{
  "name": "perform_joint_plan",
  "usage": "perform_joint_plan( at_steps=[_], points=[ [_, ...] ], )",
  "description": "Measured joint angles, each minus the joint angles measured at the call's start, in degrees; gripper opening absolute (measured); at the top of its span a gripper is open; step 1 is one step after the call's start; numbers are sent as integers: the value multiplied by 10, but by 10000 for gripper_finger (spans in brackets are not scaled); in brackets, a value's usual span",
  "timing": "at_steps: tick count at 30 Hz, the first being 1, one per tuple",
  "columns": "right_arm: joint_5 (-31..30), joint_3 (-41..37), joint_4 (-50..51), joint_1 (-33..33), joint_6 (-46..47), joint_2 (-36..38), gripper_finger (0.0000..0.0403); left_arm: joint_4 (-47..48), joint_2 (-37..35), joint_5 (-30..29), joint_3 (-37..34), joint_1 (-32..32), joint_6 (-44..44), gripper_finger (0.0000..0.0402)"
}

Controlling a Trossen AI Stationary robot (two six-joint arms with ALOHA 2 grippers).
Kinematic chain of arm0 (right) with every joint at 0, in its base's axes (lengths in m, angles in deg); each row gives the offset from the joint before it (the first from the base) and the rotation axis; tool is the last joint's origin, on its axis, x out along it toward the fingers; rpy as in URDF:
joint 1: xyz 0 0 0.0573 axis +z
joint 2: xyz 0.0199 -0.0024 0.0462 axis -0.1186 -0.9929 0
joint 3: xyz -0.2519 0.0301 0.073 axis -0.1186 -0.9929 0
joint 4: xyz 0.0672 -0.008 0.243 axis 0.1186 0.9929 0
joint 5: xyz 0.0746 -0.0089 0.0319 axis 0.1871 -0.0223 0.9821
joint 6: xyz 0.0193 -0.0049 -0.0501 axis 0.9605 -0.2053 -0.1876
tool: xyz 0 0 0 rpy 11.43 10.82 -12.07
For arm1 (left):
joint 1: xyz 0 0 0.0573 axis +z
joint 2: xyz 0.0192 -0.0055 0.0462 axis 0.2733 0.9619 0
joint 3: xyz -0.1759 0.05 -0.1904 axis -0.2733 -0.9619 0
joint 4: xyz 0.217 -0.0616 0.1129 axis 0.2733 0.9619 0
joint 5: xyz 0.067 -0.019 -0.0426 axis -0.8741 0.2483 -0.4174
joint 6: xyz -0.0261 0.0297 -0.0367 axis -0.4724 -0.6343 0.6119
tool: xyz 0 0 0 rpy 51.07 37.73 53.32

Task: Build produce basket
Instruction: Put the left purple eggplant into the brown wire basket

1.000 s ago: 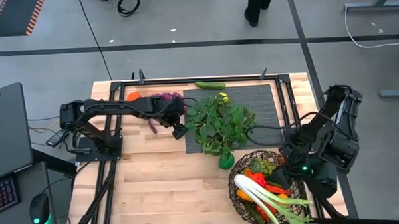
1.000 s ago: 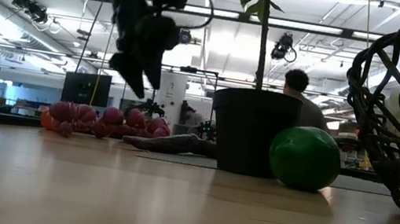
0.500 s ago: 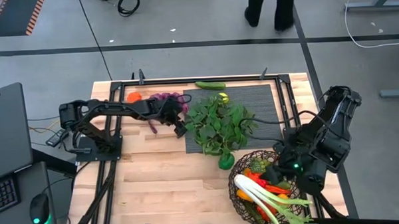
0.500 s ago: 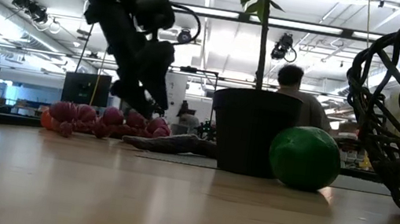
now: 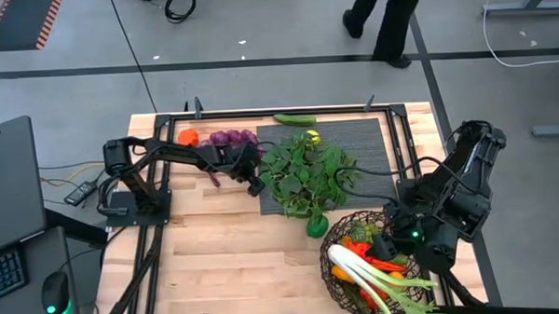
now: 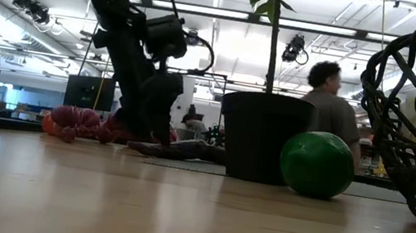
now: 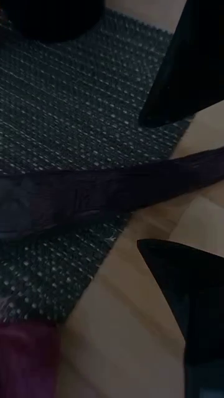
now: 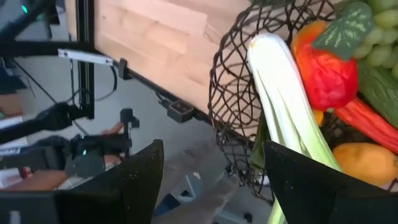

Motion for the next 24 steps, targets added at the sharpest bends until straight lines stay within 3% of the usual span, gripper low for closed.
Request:
perform_joint_plan(
  at_steps=[5,9,12,19,24],
  points=[
    [23,0,-6,0,-8,0,276,-5,20,-5,3,0,-11,310],
    [23,0,-13,1,-16,0,276,-7,22,-14,3,0,7,279],
    [22,0,-12,1,-31,0,276,0,20,-16,9,1,23,227],
    [21,0,-19,1,-60,2,276,80,21,-1,54,2,57,57],
    [-41,0,-64,3,-110,17,276,188,-10,9,116,10,48,46]
  ],
)
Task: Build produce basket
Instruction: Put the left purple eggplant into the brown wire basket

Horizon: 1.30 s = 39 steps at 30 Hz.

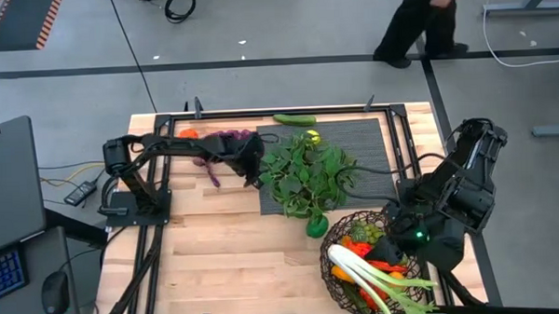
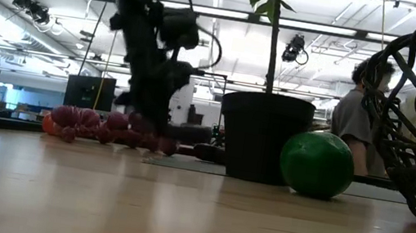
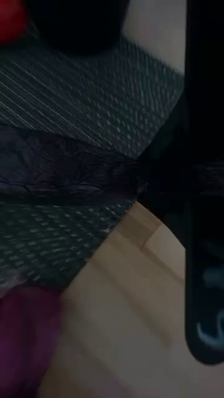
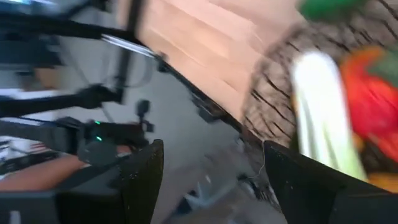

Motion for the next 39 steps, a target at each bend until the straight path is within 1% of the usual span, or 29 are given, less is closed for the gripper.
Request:
perform_joint_plan(
  at_steps=[3,5,8,13,16,22,29,31,35,37,39],
  points=[
    [-48,0,-43,1,-60,13,275,61,-24,-4,43,5,0,48],
    [-62,0,-73,1,-109,22,274,97,-42,-13,70,4,2,60],
    [-65,0,-118,1,-179,34,271,149,-71,-27,111,1,10,67],
    [-65,0,-175,1,-286,50,266,212,-127,-38,172,-12,37,51],
    [-67,0,-201,-1,-345,57,263,232,-165,-46,200,-23,65,51],
    [-93,0,-245,-26,-467,70,263,240,-236,-83,246,-65,122,63],
    [-115,0,-314,-87,-608,81,263,251,-293,-137,285,-143,201,56],
    [-128,0,-335,-105,-637,79,263,250,-302,-151,295,-168,205,58],
    [-154,0,-356,-143,-670,64,261,201,-308,-186,313,-227,197,58],
    [-148,0,-366,-163,-679,51,261,159,-308,-202,315,-256,195,57],
    [-124,0,-391,-182,-686,37,261,117,-305,-210,315,-279,184,57]
  ],
)
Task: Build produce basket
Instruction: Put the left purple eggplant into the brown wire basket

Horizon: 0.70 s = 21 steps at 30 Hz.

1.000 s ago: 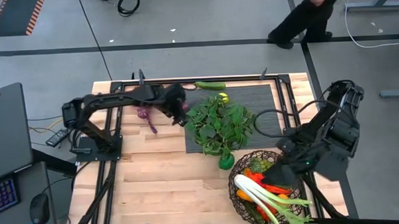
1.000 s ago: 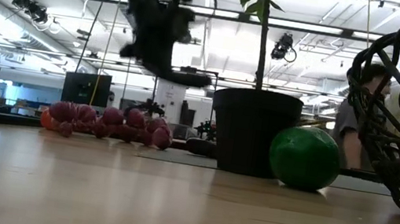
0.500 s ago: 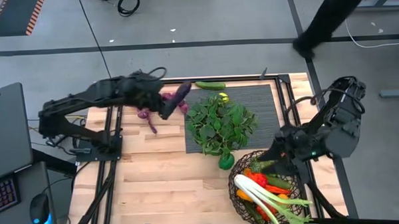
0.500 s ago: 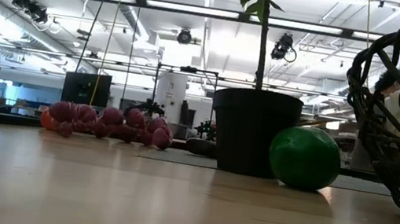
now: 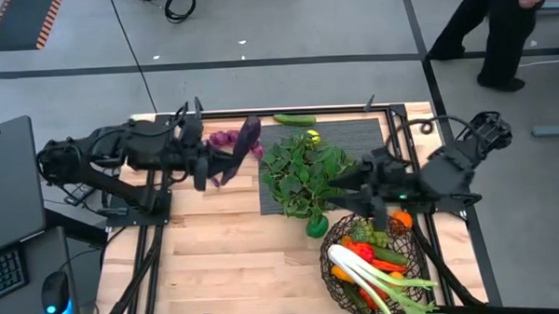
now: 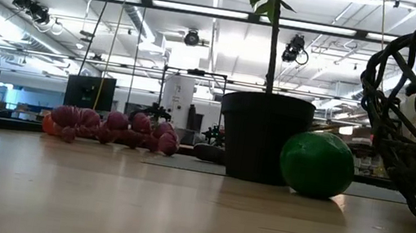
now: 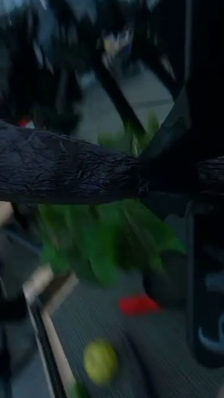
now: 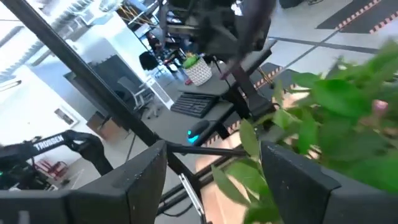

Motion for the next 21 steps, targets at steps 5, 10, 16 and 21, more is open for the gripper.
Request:
perform_joint_plan(
  at_steps=[5,10,16,21],
  points=[
    [67,0,-82,-31,-25,-41,261,-112,21,-12,0,-46,-29,62],
    [85,0,-148,-52,-54,-67,261,-177,50,-13,0,-86,-69,61],
    [67,0,-167,-66,-58,-74,264,-211,97,-12,0,-121,-91,66],
    [59,0,-181,-69,-77,-74,274,-291,132,-12,0,-146,-127,66]
  ],
)
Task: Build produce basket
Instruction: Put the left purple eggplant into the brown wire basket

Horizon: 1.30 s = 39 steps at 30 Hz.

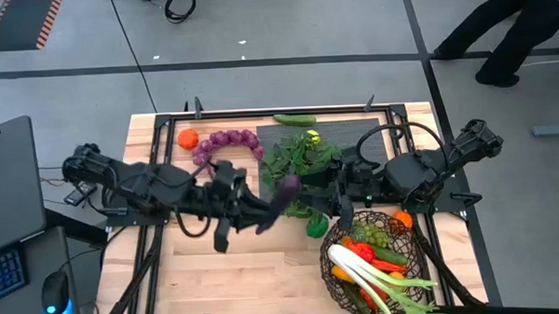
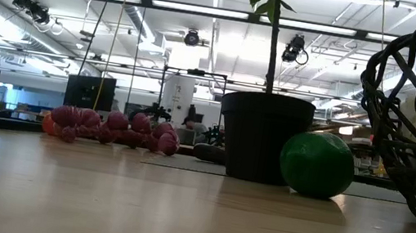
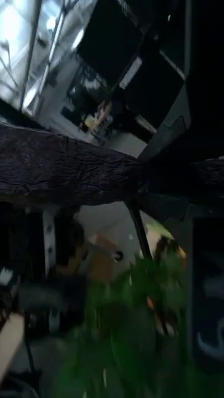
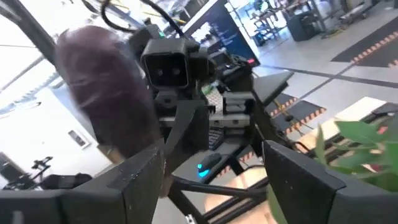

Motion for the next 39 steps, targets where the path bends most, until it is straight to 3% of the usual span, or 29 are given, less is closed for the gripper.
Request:
perform_joint_plan(
  at_steps=[17,26,39],
  points=[
    [22,0,-48,0,-44,0,383,-86,33,1,0,12,-9,71],
    [48,0,-67,12,-89,0,383,-94,34,-8,0,33,-15,71],
    [37,0,-100,4,-121,2,382,-124,40,-4,0,38,-5,74]
  ],
)
